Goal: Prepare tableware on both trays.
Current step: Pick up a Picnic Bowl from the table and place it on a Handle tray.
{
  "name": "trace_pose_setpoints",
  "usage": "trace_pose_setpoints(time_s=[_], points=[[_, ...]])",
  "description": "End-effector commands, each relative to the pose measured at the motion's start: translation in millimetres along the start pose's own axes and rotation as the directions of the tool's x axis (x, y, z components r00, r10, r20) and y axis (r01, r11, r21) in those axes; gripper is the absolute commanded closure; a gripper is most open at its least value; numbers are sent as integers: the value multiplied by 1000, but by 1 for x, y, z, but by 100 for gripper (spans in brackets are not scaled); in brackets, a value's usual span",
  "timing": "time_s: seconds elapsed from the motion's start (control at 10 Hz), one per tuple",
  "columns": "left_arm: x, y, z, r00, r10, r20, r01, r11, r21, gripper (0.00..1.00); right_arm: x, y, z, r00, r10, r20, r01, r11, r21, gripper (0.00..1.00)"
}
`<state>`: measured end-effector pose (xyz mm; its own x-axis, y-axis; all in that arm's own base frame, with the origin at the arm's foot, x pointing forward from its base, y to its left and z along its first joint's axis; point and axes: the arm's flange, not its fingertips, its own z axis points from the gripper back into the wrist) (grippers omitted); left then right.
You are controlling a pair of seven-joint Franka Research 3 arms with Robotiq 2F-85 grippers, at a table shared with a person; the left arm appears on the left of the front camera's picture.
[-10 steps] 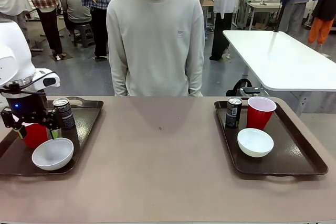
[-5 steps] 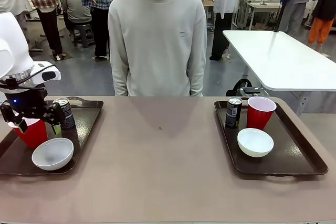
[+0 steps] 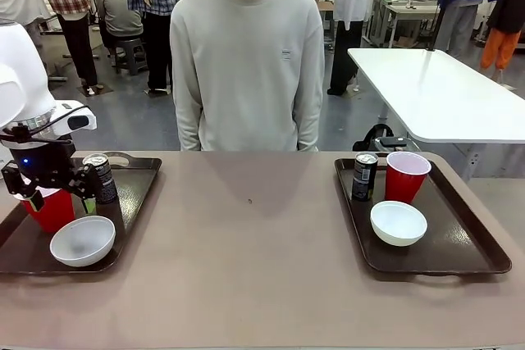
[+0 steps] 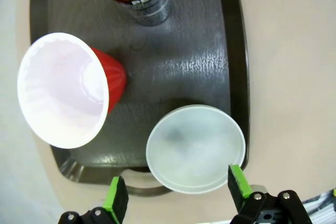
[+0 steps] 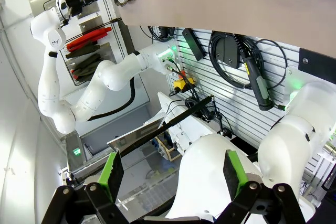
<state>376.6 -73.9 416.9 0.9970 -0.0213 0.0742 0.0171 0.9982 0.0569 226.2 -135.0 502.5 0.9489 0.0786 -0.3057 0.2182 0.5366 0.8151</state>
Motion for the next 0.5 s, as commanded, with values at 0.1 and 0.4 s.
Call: trace_pose_setpoints(time_s=[0.1, 0.4], points=[[17, -12, 15, 995, -99, -8, 92, 957, -276, 0, -1, -1, -2, 1000, 19, 1, -19, 1000, 13, 0], [28, 38, 39, 992, -129, -17, 62, 579, -813, 0, -1, -1, -2, 1000, 19, 1, -19, 1000, 13, 0]])
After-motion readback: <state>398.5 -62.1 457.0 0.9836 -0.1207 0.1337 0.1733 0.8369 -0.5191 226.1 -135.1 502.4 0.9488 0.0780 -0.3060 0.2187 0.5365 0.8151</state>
